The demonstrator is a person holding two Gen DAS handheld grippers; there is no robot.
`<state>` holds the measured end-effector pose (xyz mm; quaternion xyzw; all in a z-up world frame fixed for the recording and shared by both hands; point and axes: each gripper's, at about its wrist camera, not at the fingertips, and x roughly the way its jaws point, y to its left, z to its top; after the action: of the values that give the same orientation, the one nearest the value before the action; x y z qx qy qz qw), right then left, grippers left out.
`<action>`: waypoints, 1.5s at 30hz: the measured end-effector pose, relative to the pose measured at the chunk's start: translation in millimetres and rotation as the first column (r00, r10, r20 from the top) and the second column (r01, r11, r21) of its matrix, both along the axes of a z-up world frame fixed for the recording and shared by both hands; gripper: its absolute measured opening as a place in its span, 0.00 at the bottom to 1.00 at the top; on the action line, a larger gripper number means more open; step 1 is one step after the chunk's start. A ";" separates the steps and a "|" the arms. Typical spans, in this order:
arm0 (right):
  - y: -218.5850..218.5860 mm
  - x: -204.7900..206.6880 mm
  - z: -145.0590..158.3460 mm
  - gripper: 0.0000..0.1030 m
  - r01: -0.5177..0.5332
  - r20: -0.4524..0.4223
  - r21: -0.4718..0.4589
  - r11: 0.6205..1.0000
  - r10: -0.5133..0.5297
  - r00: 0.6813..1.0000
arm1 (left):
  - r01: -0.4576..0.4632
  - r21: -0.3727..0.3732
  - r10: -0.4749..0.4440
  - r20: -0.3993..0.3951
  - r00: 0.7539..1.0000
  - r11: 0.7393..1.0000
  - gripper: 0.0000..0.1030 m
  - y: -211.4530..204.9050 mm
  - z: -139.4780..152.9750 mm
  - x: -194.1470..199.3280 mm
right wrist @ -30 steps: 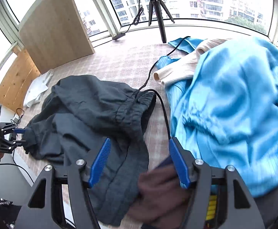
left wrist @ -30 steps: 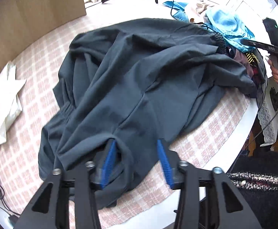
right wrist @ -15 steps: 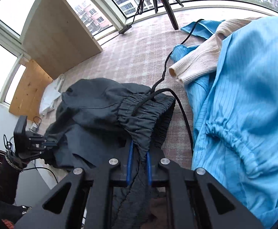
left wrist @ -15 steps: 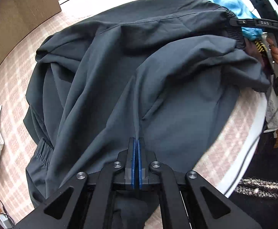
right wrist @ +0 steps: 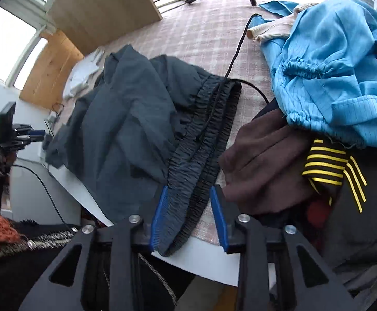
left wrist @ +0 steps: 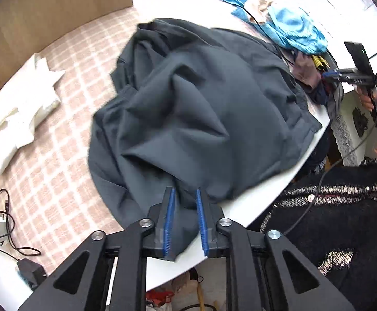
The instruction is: Fold clothes
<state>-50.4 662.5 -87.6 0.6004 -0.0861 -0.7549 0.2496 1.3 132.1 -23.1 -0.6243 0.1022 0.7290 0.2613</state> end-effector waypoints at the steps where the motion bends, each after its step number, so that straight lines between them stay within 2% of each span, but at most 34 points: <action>1: 5.3 -9.4 0.8 0.43 0.054 -0.009 -0.036 0.998 -0.054 0.998 | -0.013 -0.012 0.013 -0.031 0.999 1.000 0.26 -3.8 0.8 -11.5; 2: 4.5 -22.2 -3.5 0.48 0.082 -0.013 -0.047 0.996 -0.083 0.996 | -0.024 -0.028 0.022 -0.069 0.997 0.999 0.34 -4.2 0.8 -26.9; 3: 3.8 -34.9 -7.8 0.49 0.110 -0.017 -0.059 0.992 -0.111 0.994 | -0.033 -0.036 0.029 -0.099 0.995 0.999 0.37 -2.5 -0.5 -43.9; 6: 1.7 -73.3 -20.5 0.49 0.192 -0.027 -0.094 0.977 -0.195 0.980 | -0.043 -0.013 0.041 -0.116 0.992 0.999 0.41 8.9 -23.1 -91.7; 8: -3.6 -96.1 -31.4 0.49 0.225 -0.013 -0.099 0.969 -0.228 0.974 | -0.063 -0.018 0.062 -0.070 0.996 0.998 0.41 18.8 -51.7 -119.1; 11: -16.3 -118.8 -58.1 0.49 0.234 0.088 -0.065 0.970 -0.228 0.970 | -0.086 -0.018 0.086 0.010 0.996 0.996 0.41 29.7 -92.8 -146.9; 14: -22.4 -129.9 -78.7 0.49 0.219 0.150 -0.062 0.974 -0.208 0.967 | -0.102 -0.005 0.102 0.076 0.992 0.995 0.41 31.2 -121.9 -158.0; 16: -28.3 -131.9 -84.2 0.49 0.221 0.149 -0.092 0.971 -0.206 0.967 | -0.097 0.007 0.096 0.105 0.990 0.995 0.41 33.4 -132.2 -159.8; 17: -31.9 -132.6 -85.1 0.46 0.224 0.146 -0.121 0.967 -0.206 0.968 | -0.095 0.022 0.092 0.114 0.989 0.995 0.41 34.8 -134.7 -159.8; 20: -41.4 -132.5 -84.5 0.11 0.234 0.148 -0.209 0.950 -0.206 0.967 | -0.099 0.067 0.090 0.120 0.989 0.993 0.49 40.4 -138.0 -160.9; 21: -46.8 -129.2 -80.4 0.10 0.226 0.130 -0.215 0.950 -0.201 0.971 | -0.103 0.082 0.093 0.117 0.989 0.991 0.49 42.6 -138.1 -161.4; 22: -49.5 -125.6 -72.3 0.09 0.216 0.097 -0.202 0.955 -0.200 0.975 | -0.098 0.104 0.086 0.118 0.989 0.990 0.46 46.6 -138.1 -161.3; 23: -52.1 -122.0 -64.2 0.08 0.207 0.064 -0.189 0.960 -0.198 0.978 | -0.091 0.130 0.075 0.119 0.990 0.987 0.33 51.3 -138.0 -160.9; 25: -57.2 -114.7 -47.8 0.07 0.190 -0.002 -0.162 0.968 -0.193 0.981 | -0.066 0.133 0.052 0.101 0.994 0.989 0.04 63.1 -138.7 -157.3; 27: -48.3 -100.9 -22.7 0.07 0.200 -0.071 -0.160 0.967 -0.214 0.974 | -0.066 0.132 0.056 0.076 0.996 0.989 0.02 68.9 -133.8 -150.5; 31: -23.4 -77.5 29.3 0.07 0.251 -0.183 -0.180 0.951 -0.283 0.941 | -0.114 0.180 0.123 -0.036 0.992 0.977 0.02 45.9 -81.8 -131.5; 34: -4.2 -59.7 68.5 0.07 0.281 -0.268 -0.202 0.938 -0.329 0.906 | -0.145 0.209 0.181 -0.167 0.969 0.967 0.02 13.9 -15.7 -106.9; 37: -0.6 -43.0 109.0 0.07 0.282 -0.369 -0.237 0.930 -0.354 0.859 | -0.152 0.197 0.214 -0.344 0.914 0.968 0.02 -16.3 60.9 -75.9; 40: -7.9 -31.8 143.6 0.06 0.227 -0.430 -0.306 0.925 -0.347 0.833 | -0.156 0.174 0.222 -0.474 0.852 0.972 0.02 -44.9 131.9 -47.8; 43: -26.8 -25.3 169.4 0.06 0.179 -0.499 -0.323 0.930 -0.327 0.803 | -0.147 0.082 0.166 -0.600 0.782 0.986 0.03 -60.4 186.4 -23.1; 45: -37.9 -26.6 179.0 0.06 0.157 -0.524 -0.314 0.936 -0.309 0.793 | -0.157 0.009 0.125 -0.651 0.749 0.988 0.03 -66.8 205.9 -23.9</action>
<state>-77.1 624.6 91.4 0.2969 -0.1781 -0.9062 0.2427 -22.6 65.4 182.8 -0.3448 0.1560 0.9150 0.1396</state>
